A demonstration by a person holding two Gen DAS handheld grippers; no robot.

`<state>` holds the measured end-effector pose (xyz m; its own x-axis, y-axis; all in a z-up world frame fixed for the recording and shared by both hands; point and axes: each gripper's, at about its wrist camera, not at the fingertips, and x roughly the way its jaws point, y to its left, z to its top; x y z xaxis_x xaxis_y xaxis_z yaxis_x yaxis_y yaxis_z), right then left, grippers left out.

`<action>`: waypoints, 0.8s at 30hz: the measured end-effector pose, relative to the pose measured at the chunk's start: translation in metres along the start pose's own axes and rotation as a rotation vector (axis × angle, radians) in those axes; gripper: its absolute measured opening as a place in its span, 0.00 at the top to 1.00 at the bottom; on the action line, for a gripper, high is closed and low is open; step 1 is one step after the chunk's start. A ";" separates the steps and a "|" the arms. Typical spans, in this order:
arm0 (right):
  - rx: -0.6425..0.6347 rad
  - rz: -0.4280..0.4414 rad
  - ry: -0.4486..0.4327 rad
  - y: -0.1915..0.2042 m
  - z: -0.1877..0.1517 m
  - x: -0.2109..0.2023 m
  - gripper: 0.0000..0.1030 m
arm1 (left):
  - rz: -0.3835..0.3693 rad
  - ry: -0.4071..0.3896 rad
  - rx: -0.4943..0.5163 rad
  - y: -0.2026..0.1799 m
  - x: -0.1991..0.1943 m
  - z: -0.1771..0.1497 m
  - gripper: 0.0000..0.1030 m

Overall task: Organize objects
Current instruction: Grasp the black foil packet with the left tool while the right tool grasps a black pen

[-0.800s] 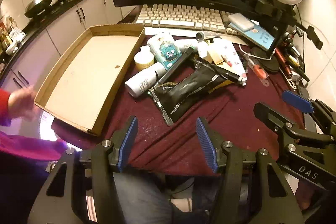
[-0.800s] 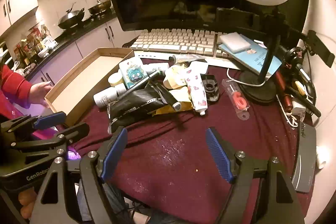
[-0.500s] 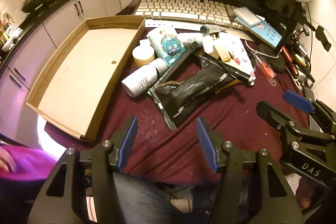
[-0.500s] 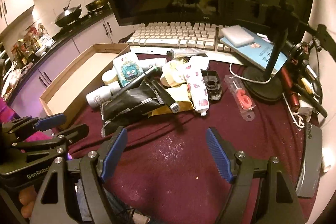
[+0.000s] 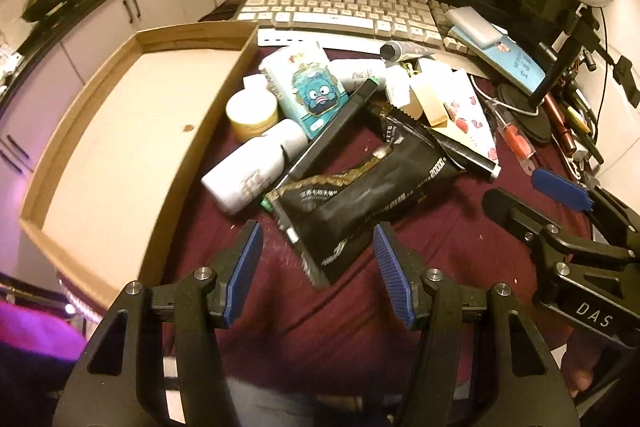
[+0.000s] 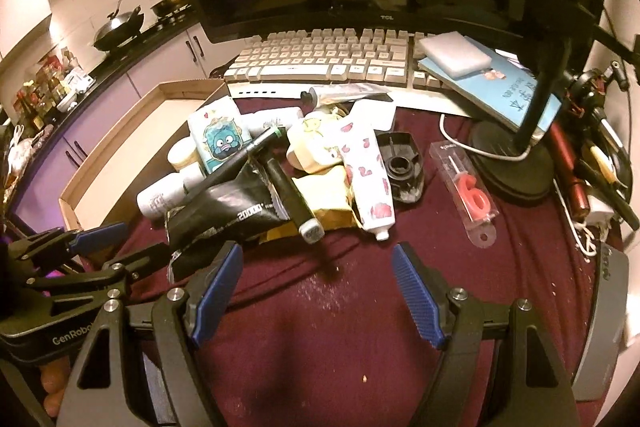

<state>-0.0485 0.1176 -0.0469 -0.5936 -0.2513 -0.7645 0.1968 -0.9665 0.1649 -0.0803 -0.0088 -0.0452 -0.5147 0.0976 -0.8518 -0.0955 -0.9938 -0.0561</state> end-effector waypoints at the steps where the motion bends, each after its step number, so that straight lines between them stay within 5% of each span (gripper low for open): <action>1: -0.003 -0.003 0.005 0.000 0.002 0.004 0.25 | -0.021 -0.001 -0.005 0.000 0.003 0.002 0.44; 19: -0.011 0.074 0.044 -0.005 0.028 0.040 0.26 | -0.144 -0.020 0.121 -0.003 0.033 0.028 0.44; 21: -0.017 0.089 0.051 -0.005 0.030 0.041 0.34 | -0.151 -0.017 0.137 -0.006 0.033 0.026 0.45; 24: -0.042 0.101 0.062 -0.001 0.034 0.045 0.40 | -0.166 0.003 0.164 -0.009 0.035 0.024 0.61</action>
<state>-0.1024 0.1053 -0.0604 -0.5203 -0.3425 -0.7823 0.2863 -0.9330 0.2180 -0.1176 0.0050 -0.0625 -0.4775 0.2587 -0.8397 -0.3162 -0.9423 -0.1104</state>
